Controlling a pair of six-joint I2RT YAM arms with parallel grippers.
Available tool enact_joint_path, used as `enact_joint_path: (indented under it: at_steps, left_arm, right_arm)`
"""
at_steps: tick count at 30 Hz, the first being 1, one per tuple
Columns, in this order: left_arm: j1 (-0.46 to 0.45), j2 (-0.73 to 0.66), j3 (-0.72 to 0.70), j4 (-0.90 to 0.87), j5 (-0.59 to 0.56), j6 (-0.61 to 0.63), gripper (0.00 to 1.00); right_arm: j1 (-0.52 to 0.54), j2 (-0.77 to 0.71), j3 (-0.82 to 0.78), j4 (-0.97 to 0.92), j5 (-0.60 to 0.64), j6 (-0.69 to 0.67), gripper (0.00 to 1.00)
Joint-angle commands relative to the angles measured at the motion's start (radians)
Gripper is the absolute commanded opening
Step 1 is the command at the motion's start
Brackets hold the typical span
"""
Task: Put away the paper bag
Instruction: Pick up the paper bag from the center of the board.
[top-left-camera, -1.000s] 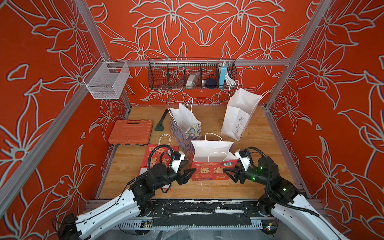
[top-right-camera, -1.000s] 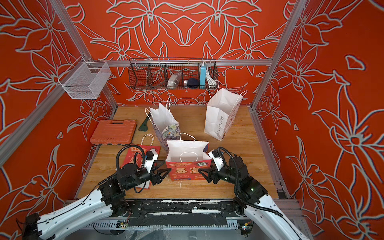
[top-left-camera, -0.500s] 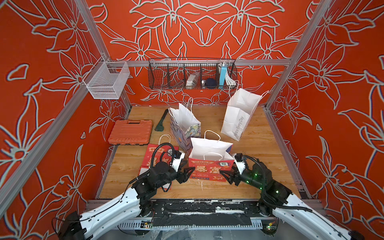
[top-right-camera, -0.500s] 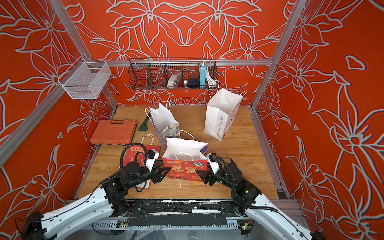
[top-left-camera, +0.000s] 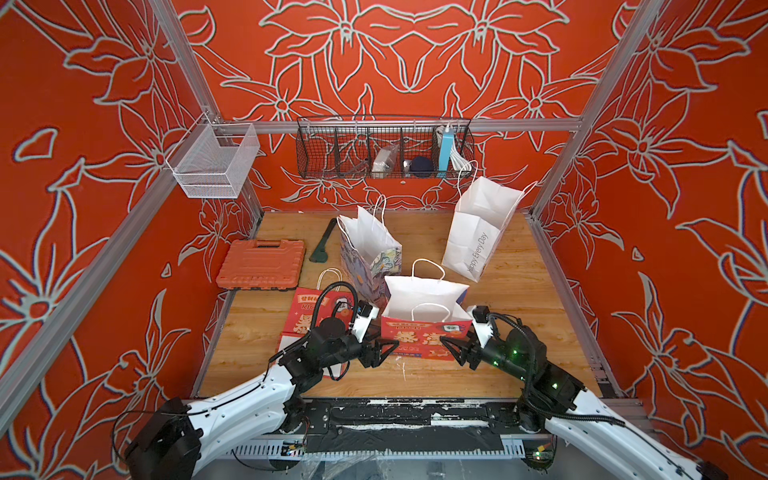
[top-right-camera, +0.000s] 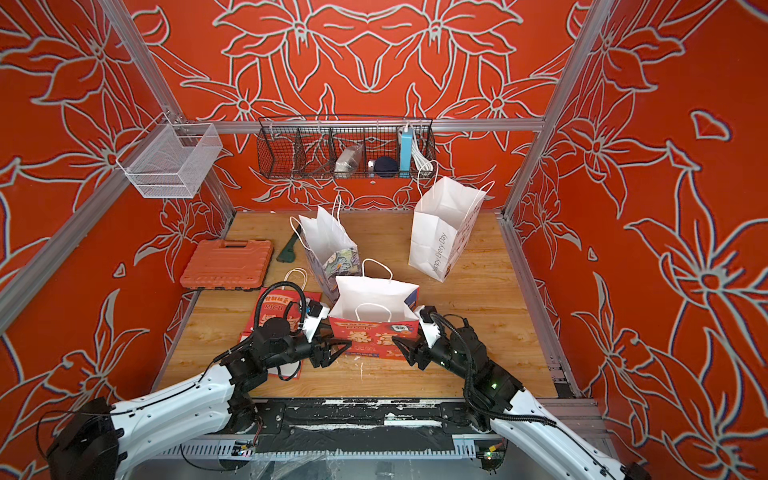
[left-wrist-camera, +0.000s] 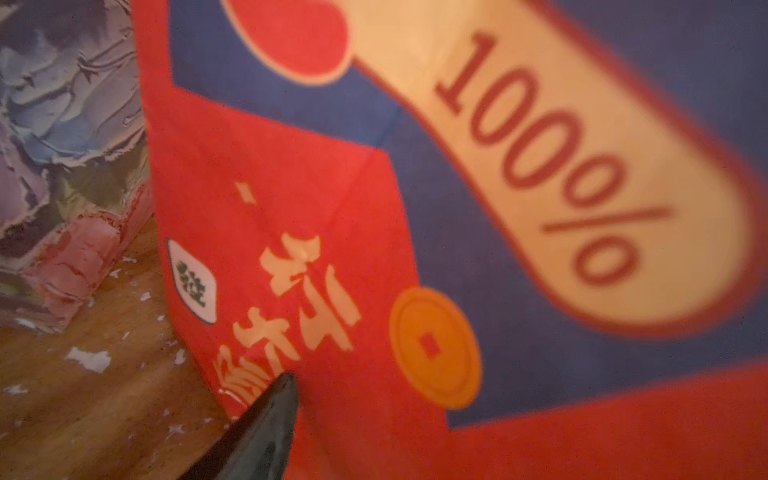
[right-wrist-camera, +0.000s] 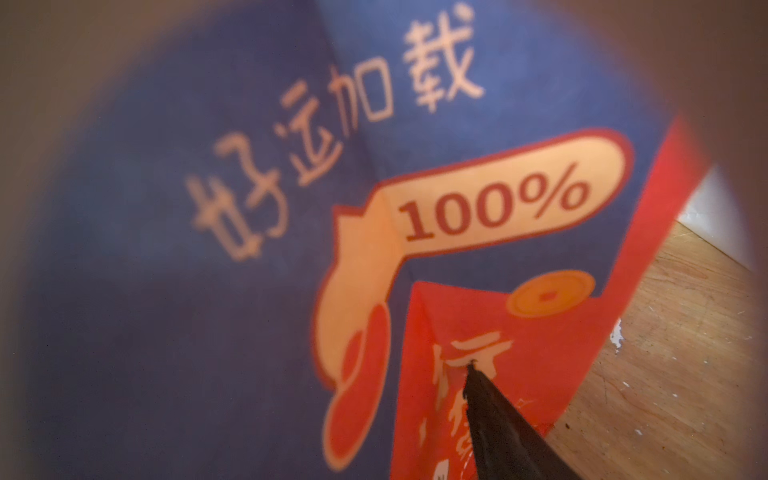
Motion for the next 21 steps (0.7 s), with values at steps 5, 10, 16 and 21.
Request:
enact_joint_path:
  at_steps: [5, 10, 16, 21]
  left_arm:
    - [0.005, -0.06, -0.048, -0.035, -0.148, -0.081, 0.87]
    - [0.005, 0.016, -0.029, 0.044, -0.04, -0.045, 0.79]
    - [0.005, 0.078, 0.062, 0.115, 0.13, 0.07, 0.77]
    - [0.005, -0.013, 0.135, 0.018, 0.159, 0.141, 0.74]
  right_arm:
    - [0.008, 0.022, 0.027, 0.001, -0.004, -0.034, 0.68]
    - [0.008, 0.055, 0.025, 0.039, -0.049, -0.026, 0.66]
    - [0.009, 0.099, 0.04, 0.117, -0.152, -0.017, 0.64]
    - [0.008, 0.078, 0.059, 0.05, -0.133, -0.05, 0.63]
